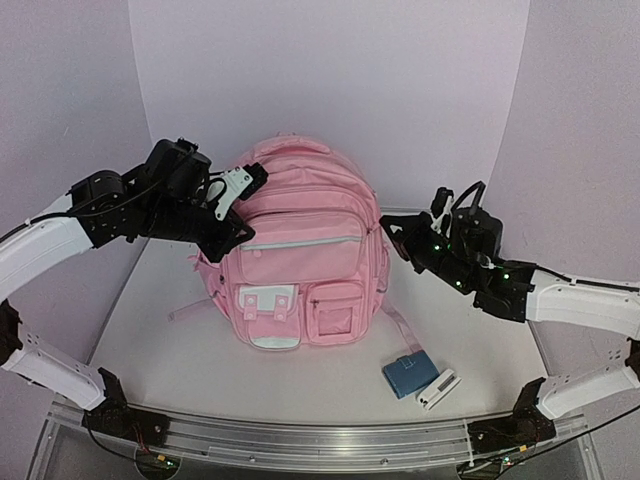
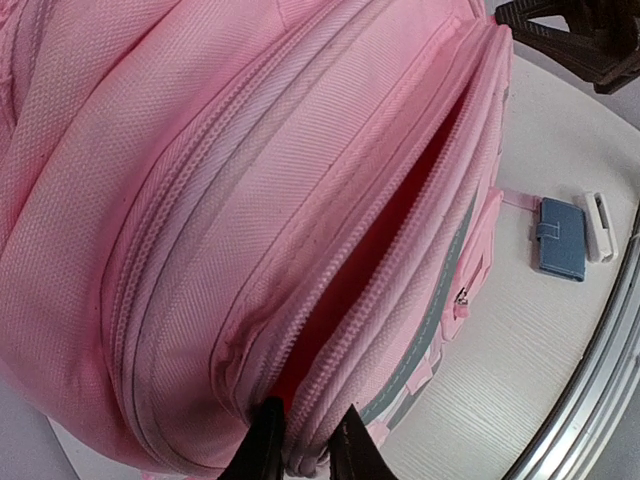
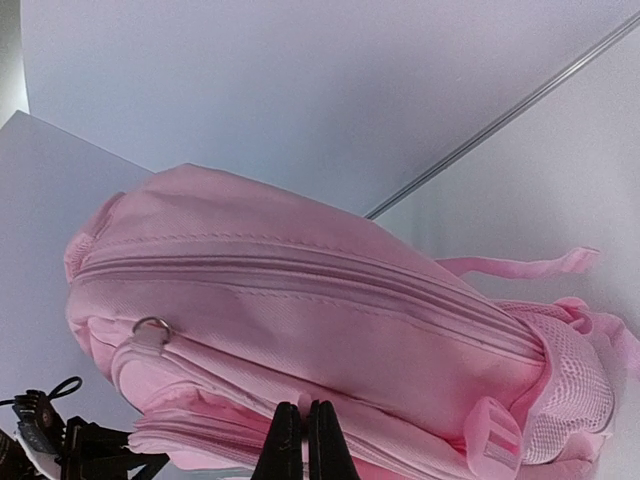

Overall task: Pack the student bag
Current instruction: Unzip the student bag at the center of the board.

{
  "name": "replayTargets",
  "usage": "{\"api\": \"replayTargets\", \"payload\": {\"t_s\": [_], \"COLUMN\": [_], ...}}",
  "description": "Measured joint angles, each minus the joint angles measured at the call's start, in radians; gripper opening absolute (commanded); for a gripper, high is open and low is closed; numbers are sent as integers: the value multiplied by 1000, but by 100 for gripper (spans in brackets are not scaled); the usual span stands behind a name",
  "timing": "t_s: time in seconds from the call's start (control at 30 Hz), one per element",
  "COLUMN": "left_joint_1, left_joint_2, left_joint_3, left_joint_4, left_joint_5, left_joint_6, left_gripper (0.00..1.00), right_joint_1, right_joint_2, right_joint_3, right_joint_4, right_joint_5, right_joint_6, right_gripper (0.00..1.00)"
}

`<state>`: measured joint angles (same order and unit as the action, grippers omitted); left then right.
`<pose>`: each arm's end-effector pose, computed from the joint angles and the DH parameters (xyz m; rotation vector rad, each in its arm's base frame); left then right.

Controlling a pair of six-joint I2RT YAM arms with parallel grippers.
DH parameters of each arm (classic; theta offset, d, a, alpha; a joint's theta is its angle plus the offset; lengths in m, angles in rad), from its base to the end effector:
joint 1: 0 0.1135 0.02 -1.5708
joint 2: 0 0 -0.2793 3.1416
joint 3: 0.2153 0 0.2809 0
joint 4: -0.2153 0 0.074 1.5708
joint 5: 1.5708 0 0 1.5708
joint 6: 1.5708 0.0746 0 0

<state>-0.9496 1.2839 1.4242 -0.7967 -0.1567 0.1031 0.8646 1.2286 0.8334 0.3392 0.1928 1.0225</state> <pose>0.1965 -0.2545 0.3891 1.0467 1.9730 -0.2912 0.2378 0.2567 0.3181 0.3030 1.7635 1.2630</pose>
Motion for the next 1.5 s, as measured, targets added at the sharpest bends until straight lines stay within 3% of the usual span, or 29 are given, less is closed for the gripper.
{"api": "replayTargets", "payload": {"t_s": [0.17,0.43,0.5,0.57,0.67,0.77,1.1,1.33,1.5], "left_joint_1": [0,3,5,7,11,14,52,72,74], "left_joint_2": [5,-3,-11,-20,-55,-93,-179,-184,-183], "left_joint_3": [-1,-28,-39,-50,-99,-150,-255,-255,-255], "left_joint_4": [11,43,51,62,100,124,169,170,174], "left_joint_5": [0,-5,-4,-3,9,30,76,115,141], "left_joint_6": [1,-8,-16,-28,-70,-117,-336,-474,-514], "left_gripper": [2,3,7,14,25,33,40,44,47], "right_joint_1": [0,0,1,1,-1,-3,38,235,306], "right_joint_2": [0,22,23,22,20,9,-53,88,237], "right_joint_3": [-29,-38,-38,-37,-35,-33,-77,-84,-80], "right_joint_4": [0,31,34,33,-56,-157,-466,-627,-705], "right_joint_5": [5,25,25,24,30,32,-27,13,42], "right_joint_6": [19,19,4,-20,-102,-164,-267,-210,-170], "right_gripper": [0,0,12,35,59,73,78,80,79]}}
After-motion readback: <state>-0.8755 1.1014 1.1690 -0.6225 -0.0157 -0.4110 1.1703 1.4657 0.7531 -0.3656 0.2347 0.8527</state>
